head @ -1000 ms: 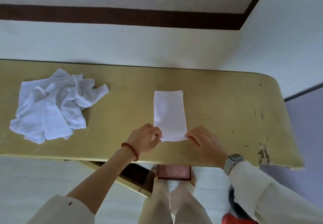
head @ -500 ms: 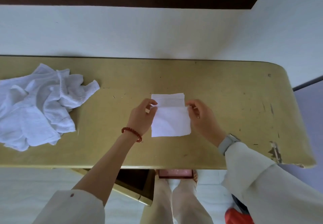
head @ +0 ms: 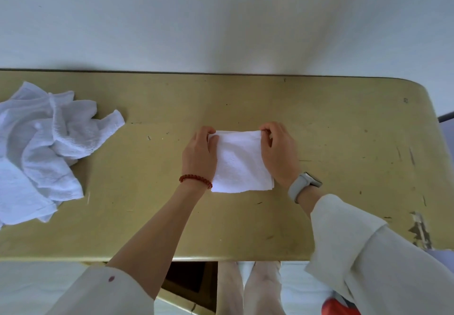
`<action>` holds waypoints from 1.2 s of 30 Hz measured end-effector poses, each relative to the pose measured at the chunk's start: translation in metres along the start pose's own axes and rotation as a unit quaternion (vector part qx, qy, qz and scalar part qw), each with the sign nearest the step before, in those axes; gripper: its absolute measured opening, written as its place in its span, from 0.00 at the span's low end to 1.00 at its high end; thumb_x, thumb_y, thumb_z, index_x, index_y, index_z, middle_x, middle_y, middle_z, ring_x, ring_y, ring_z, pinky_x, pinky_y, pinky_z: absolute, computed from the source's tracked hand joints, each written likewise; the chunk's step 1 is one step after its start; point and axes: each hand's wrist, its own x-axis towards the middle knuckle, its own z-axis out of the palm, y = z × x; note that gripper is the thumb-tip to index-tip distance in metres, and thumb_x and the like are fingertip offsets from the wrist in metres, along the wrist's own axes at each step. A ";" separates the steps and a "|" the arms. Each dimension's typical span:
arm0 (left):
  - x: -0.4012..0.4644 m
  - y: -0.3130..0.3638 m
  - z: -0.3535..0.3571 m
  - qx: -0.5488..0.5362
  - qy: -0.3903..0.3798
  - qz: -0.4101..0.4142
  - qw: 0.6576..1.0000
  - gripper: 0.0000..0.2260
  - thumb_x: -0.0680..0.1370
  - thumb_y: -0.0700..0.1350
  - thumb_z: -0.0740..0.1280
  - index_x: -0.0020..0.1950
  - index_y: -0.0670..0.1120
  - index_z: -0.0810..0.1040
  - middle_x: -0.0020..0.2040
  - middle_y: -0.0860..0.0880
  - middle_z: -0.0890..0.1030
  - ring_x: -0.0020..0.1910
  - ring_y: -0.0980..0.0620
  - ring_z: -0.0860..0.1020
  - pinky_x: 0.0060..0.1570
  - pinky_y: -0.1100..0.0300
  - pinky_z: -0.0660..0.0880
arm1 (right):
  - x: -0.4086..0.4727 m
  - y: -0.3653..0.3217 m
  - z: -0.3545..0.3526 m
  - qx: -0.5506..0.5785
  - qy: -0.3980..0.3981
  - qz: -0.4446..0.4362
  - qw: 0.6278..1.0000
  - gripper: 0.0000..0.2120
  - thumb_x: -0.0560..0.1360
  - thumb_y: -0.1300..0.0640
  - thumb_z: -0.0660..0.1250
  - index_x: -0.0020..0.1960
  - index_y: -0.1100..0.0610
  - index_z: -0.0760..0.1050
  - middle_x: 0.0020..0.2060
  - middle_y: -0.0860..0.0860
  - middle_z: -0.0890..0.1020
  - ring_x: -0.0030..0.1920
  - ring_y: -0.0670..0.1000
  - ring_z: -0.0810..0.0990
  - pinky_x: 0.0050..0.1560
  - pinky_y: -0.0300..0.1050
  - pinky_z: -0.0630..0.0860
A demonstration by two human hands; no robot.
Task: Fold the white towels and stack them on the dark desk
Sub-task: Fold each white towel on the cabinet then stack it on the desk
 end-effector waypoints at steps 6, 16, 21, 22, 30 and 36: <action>0.005 0.002 0.004 0.040 0.016 0.036 0.998 0.08 0.79 0.41 0.60 0.54 0.41 0.76 0.52 0.47 0.79 0.44 0.46 0.76 0.41 0.62 0.65 | 0.004 0.000 0.007 -0.042 0.011 -0.008 0.999 0.09 0.78 0.65 0.55 0.51 0.65 0.73 0.49 0.58 0.76 0.37 0.52 0.71 0.36 0.45 0.68; 0.019 0.004 0.004 0.063 0.023 0.082 0.994 0.06 0.78 0.41 0.61 0.50 0.41 0.77 0.47 0.48 0.79 0.39 0.46 0.76 0.38 0.60 0.68 | 0.003 0.005 0.015 -0.066 0.019 -0.026 0.997 0.09 0.76 0.68 0.57 0.50 0.66 0.74 0.50 0.61 0.76 0.31 0.54 0.69 0.32 0.44 0.65; 0.024 0.006 0.007 0.111 0.012 0.064 0.992 0.08 0.79 0.43 0.59 0.53 0.40 0.74 0.50 0.45 0.77 0.39 0.42 0.76 0.37 0.58 0.67 | 0.004 0.003 0.017 -0.087 0.017 -0.036 0.995 0.08 0.74 0.70 0.58 0.49 0.66 0.75 0.48 0.61 0.76 0.29 0.54 0.69 0.30 0.43 0.65; 0.024 0.007 0.007 0.126 0.011 0.066 0.990 0.09 0.80 0.43 0.59 0.53 0.40 0.74 0.50 0.45 0.77 0.38 0.41 0.76 0.36 0.57 0.66 | 0.005 0.003 0.017 -0.091 0.018 -0.038 0.995 0.08 0.74 0.71 0.59 0.48 0.67 0.75 0.48 0.61 0.76 0.27 0.55 0.69 0.29 0.43 0.65; 0.034 0.010 0.001 0.131 -0.025 -0.008 0.991 0.11 0.80 0.49 0.57 0.57 0.45 0.72 0.50 0.48 0.79 0.42 0.46 0.76 0.41 0.56 0.70 | 0.007 -0.008 0.016 -0.118 0.002 0.023 0.993 0.09 0.75 0.70 0.56 0.52 0.65 0.72 0.53 0.60 0.72 0.30 0.58 0.71 0.29 0.48 0.69; 0.004 0.007 -0.022 0.078 0.104 0.169 0.977 0.12 0.76 0.39 0.57 0.56 0.41 0.77 0.53 0.44 0.79 0.50 0.46 0.77 0.49 0.59 0.68 | -0.012 -0.016 -0.001 -0.218 0.148 -0.089 0.961 0.15 0.70 0.65 0.54 0.53 0.61 0.73 0.54 0.58 0.76 0.48 0.57 0.74 0.44 0.50 0.71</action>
